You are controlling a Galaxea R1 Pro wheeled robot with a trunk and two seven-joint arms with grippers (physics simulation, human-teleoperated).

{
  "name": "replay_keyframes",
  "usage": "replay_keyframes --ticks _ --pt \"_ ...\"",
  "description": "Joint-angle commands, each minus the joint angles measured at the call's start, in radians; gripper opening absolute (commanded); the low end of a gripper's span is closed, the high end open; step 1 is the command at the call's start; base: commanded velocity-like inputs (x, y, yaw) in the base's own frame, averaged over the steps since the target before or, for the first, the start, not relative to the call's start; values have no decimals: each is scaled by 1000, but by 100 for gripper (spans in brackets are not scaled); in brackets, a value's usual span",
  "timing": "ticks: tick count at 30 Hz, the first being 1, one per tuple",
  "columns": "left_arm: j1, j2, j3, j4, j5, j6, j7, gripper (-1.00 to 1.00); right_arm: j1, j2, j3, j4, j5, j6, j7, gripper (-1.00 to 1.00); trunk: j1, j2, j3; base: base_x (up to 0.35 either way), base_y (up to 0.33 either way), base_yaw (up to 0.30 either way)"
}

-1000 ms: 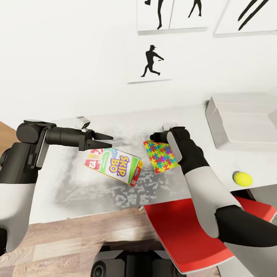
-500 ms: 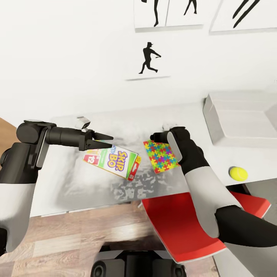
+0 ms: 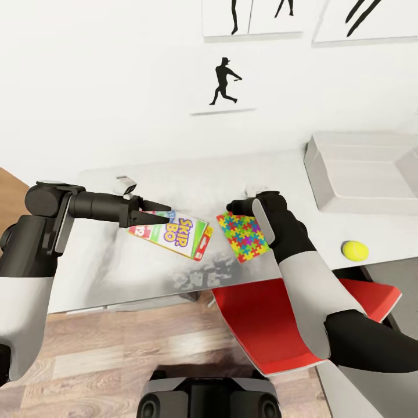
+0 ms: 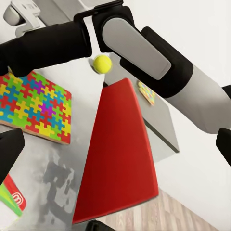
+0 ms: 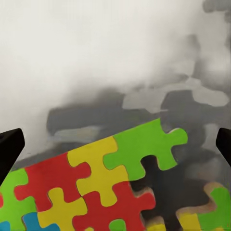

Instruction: Put all the toys in the child's room - the three board games (two on the bed and one on the table), the two jigsaw puzzles on the table, and the tennis ball on the table - inside the toy box on the table in the child's room.

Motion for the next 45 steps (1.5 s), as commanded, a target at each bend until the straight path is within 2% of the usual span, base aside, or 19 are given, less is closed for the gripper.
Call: replay_keyframes --ticks 1,18,40,45 --pt "-1 1 -3 0 3 11 -1 100 0 0 2 -1 -11 3 -10 100 0 -2 -1 -128 34 0" --pt "0 1 -2 1 3 11 -1 100 0 0 2 -1 -11 3 -10 100 0 -2 -1 -138 61 0" --pt "-1 1 -4 1 3 11 -1 100 0 0 1 -1 -11 3 -10 100 0 -2 -1 -8 3 0" --pt "-1 1 -5 1 3 11 -1 100 0 -1 0 -1 -11 3 -10 100 0 -2 -1 0 -165 0"
